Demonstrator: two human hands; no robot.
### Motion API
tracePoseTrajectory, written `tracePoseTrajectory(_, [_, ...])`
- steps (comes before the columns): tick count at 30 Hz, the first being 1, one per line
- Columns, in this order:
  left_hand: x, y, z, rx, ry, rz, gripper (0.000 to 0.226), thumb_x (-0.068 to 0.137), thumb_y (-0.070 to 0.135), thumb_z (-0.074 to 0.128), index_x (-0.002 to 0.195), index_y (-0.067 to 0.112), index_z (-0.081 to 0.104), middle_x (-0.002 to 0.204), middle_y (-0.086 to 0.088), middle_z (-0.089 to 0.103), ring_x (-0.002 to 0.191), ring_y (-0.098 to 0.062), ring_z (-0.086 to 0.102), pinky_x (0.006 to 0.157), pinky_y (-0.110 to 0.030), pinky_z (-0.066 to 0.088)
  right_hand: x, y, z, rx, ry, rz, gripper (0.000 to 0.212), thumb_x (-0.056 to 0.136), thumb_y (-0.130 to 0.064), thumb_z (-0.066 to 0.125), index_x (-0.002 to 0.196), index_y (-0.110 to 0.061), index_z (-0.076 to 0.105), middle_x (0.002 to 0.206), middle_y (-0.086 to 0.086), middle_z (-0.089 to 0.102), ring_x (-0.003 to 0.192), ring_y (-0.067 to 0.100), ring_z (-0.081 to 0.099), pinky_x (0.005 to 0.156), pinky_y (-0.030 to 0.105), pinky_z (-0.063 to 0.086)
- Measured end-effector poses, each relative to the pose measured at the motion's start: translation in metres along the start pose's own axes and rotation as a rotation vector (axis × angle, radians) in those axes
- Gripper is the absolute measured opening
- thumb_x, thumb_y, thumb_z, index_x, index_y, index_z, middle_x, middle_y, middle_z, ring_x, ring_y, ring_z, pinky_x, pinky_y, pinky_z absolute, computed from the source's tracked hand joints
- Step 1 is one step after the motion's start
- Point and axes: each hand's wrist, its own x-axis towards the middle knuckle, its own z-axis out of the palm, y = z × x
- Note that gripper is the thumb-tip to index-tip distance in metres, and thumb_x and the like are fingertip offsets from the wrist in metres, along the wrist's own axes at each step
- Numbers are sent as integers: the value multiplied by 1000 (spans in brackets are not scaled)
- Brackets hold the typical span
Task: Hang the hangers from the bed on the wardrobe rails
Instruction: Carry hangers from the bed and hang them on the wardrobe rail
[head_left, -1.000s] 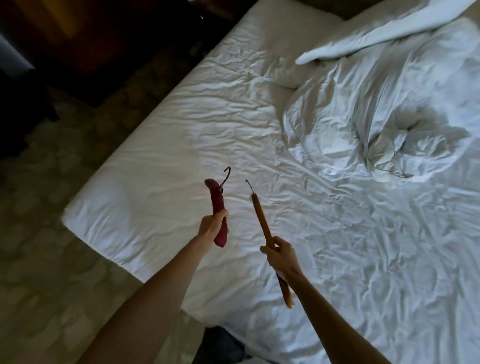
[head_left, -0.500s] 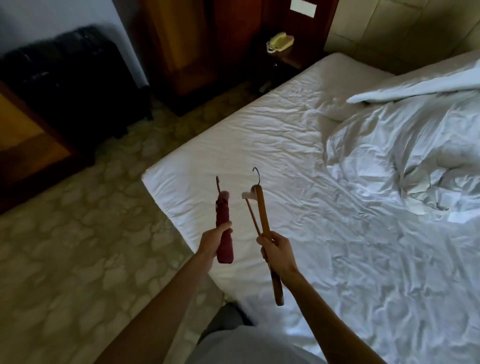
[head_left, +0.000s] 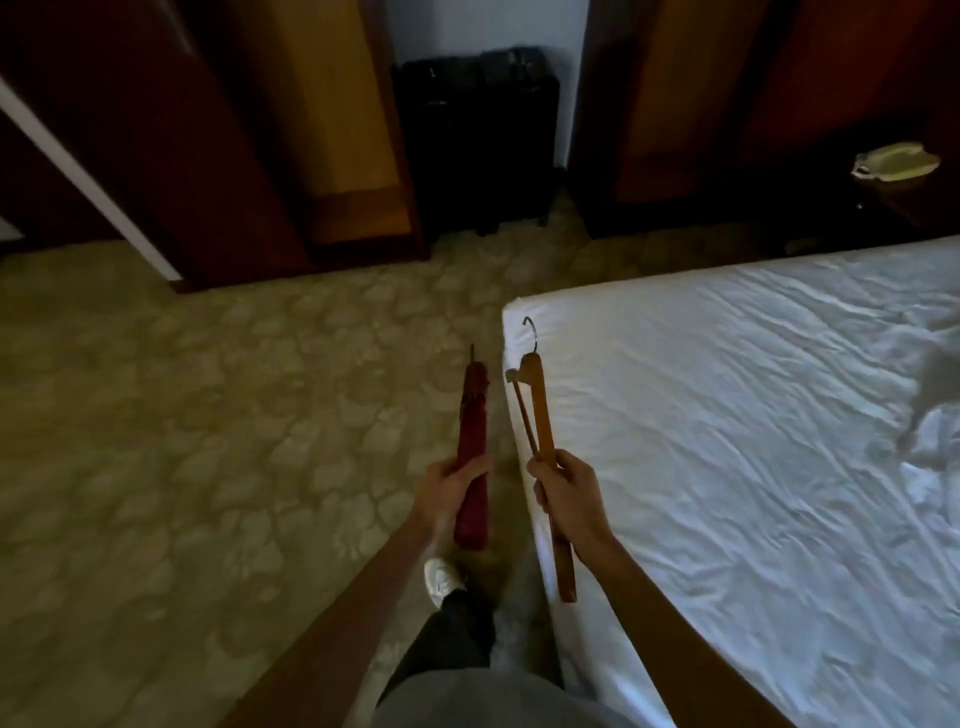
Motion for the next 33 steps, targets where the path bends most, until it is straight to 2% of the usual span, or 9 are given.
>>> tracePoseTrajectory(3, [-1, 12, -43, -6, 71, 69, 26, 88, 28, 76, 89, 2, 71, 68, -5, 67, 54, -16, 63, 53, -27, 50, 15, -27, 47, -75, -102, -35, 20, 93, -22, 62, 82, -5, 64, 59, 3, 56, 54, 17, 52, 54, 32, 45])
tracePoseTrajectory(5, [9, 27, -73, 7, 109, 121, 36, 84, 38, 78, 89, 3, 71, 68, -5, 65, 56, -16, 62, 56, -29, 50, 31, -51, 81, -94, -177, -81, 20, 92, -21, 63, 74, -13, 60, 55, -1, 53, 51, 14, 49, 51, 27, 42])
tracePoseTrajectory(7, [24, 45, -102, 15, 155, 158, 47, 73, 49, 80, 88, 5, 72, 68, -4, 65, 59, -17, 62, 59, -31, 50, 50, -76, 115, -98, -244, -126, 22, 92, -22, 62, 72, -14, 58, 54, 1, 50, 49, 15, 46, 51, 30, 40])
tracePoseTrajectory(9, [45, 66, -134, 7, 205, 201, 34, 81, 40, 79, 82, 8, 69, 64, 0, 64, 57, -15, 61, 58, -31, 50, 74, -102, 155, -108, -289, -159, 24, 93, -24, 61, 72, -12, 57, 54, 2, 50, 49, 17, 45, 51, 33, 38])
tracePoseTrajectory(12, [73, 105, -180, 10, 247, 278, 25, 89, 31, 75, 81, 9, 68, 62, 3, 63, 55, -13, 60, 55, -29, 49, 108, -143, 209, -128, -297, -186, 28, 96, -29, 60, 72, -15, 57, 53, -2, 50, 50, 15, 46, 53, 34, 39])
tracePoseTrajectory(20, [146, 199, -283, -45, 300, 317, 33, 89, 39, 74, 83, 6, 70, 61, 8, 60, 57, -8, 58, 56, -26, 47, 182, -222, 320, -141, -305, -220, 31, 96, -34, 59, 86, -5, 61, 56, -2, 50, 50, 16, 44, 52, 34, 38])
tracePoseTrajectory(25, [199, 249, -322, -78, 301, 326, 47, 90, 38, 73, 96, -9, 69, 71, -6, 60, 59, -12, 57, 55, -25, 47, 235, -262, 367, -139, -302, -227, 30, 97, -31, 59, 80, -7, 61, 54, -1, 49, 48, 15, 43, 49, 33, 38])
tracePoseTrajectory(29, [253, 298, -350, -52, 306, 324, 45, 90, 39, 73, 94, -5, 71, 72, -5, 64, 60, -11, 60, 55, -23, 48, 292, -294, 402, -159, -291, -243, 28, 98, -26, 60, 93, 0, 67, 57, 0, 51, 52, 15, 46, 48, 23, 40])
tracePoseTrajectory(33, [326, 360, -384, -1, 323, 375, 51, 88, 44, 73, 92, -7, 71, 70, -6, 64, 63, -17, 59, 57, -26, 45, 370, -329, 444, -132, -288, -224, 29, 98, -27, 61, 82, -3, 64, 58, -1, 53, 53, 12, 48, 52, 22, 42])
